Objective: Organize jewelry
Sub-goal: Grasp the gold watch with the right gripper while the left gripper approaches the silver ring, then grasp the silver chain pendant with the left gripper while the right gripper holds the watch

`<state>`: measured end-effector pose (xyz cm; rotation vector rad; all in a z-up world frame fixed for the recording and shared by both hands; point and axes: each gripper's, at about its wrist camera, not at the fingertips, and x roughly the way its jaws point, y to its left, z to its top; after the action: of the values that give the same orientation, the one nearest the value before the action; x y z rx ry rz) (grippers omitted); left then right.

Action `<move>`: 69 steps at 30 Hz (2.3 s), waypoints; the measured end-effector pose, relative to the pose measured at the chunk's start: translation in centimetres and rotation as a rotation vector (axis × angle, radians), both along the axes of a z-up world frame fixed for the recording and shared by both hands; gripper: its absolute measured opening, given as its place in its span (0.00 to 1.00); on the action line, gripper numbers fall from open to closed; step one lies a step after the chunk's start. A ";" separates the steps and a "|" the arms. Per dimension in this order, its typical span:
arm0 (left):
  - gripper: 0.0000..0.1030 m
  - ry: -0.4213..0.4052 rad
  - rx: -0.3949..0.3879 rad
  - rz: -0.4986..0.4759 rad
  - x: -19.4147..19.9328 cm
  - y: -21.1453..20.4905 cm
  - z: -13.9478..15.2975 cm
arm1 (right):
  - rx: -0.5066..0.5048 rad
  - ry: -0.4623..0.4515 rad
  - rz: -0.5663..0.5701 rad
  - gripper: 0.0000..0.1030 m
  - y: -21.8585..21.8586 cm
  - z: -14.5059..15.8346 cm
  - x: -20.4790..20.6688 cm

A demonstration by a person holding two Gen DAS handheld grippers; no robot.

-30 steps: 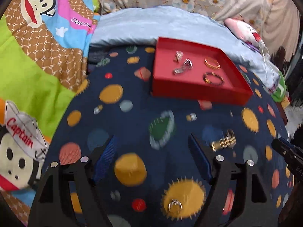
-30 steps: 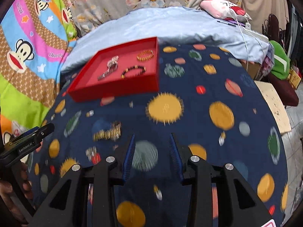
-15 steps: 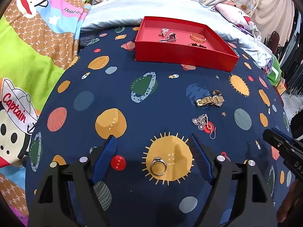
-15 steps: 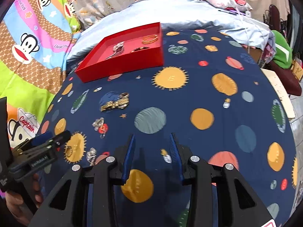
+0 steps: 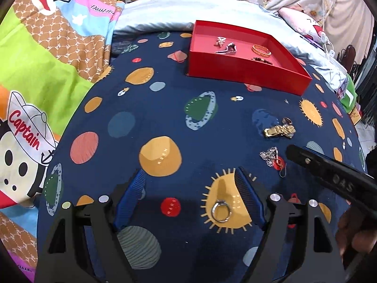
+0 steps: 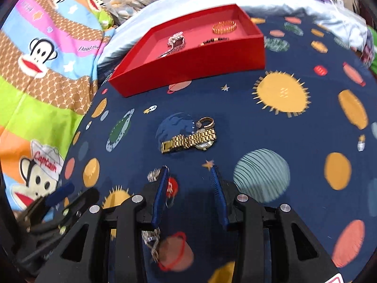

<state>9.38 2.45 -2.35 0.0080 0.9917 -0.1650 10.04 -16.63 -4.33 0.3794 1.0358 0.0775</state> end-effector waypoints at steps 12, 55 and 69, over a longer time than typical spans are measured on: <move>0.76 0.011 -0.029 0.026 1.2 1.5 -0.3 | 0.013 -0.010 -0.052 0.37 0.5 -0.1 4.1; 0.74 0.037 -0.120 -0.200 -5.1 -3.7 0.2 | -0.170 -0.110 -0.107 0.19 -3.9 5.3 -7.6; 0.43 0.087 -0.093 -0.219 -5.1 -7.1 -1.7 | -0.142 -0.103 -0.121 0.20 -4.8 4.5 -9.4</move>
<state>4.29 -4.64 -4.08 0.0245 1.0682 -0.4155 0.63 -21.47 0.21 0.3049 0.9088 -0.0844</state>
